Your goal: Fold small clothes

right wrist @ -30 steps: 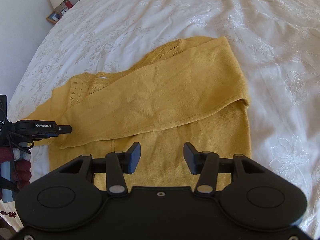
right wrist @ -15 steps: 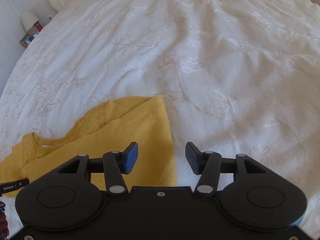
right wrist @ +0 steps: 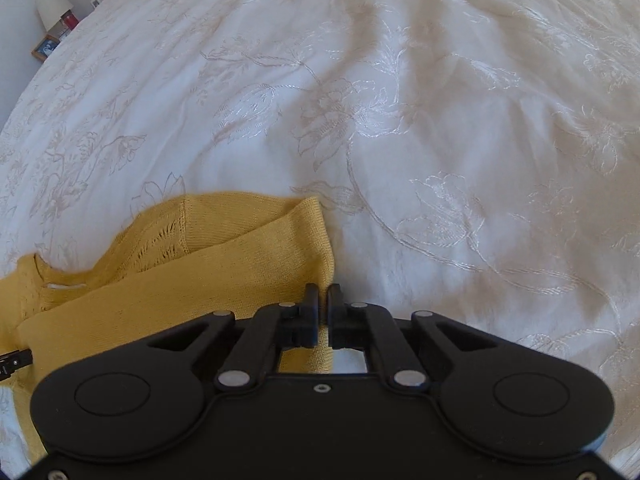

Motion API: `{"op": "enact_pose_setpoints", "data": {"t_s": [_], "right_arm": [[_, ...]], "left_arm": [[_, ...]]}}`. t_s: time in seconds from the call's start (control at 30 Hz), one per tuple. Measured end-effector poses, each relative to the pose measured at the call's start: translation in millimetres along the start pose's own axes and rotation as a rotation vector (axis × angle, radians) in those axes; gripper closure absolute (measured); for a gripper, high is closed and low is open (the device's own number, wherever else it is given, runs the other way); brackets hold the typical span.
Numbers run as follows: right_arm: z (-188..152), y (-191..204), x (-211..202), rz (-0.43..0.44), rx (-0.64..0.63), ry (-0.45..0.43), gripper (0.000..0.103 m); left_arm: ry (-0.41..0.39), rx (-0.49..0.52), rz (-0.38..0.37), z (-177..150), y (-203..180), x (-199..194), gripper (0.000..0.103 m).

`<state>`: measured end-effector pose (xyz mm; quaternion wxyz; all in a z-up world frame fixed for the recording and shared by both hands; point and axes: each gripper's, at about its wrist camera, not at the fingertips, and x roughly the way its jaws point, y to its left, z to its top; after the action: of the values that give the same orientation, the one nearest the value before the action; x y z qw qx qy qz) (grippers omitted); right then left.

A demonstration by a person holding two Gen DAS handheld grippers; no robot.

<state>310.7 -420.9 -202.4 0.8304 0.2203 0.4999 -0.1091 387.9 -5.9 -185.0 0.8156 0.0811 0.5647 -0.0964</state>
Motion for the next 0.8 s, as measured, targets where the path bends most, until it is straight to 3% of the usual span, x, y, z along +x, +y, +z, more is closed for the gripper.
{"op": "enact_pose_setpoints", "data": {"t_s": [0.1, 0.17, 0.33, 0.57, 0.8], "right_arm": [[-5, -5, -20, 0.034, 0.039, -0.043, 0.066], [-15, -8, -34, 0.065, 0.05, -0.051, 0.053], [-73, -18, -62, 0.1, 0.068, 0.032, 0.052], [-164, -22, -82, 0.115, 0.108, 0.171, 0.053], [-213, -24, -103, 0.123, 0.081, 0.221, 0.053]], "left_arm": [[0.003, -0.013, -0.032, -1, 4, -3, 0.08], [0.003, -0.033, -0.067, -5, 9, -7, 0.073], [0.009, -0.069, -0.106, -32, 16, -28, 0.062], [0.064, -0.053, -0.134, -100, 18, -62, 0.062], [0.118, -0.084, -0.157, -162, 31, -81, 0.062]]}}
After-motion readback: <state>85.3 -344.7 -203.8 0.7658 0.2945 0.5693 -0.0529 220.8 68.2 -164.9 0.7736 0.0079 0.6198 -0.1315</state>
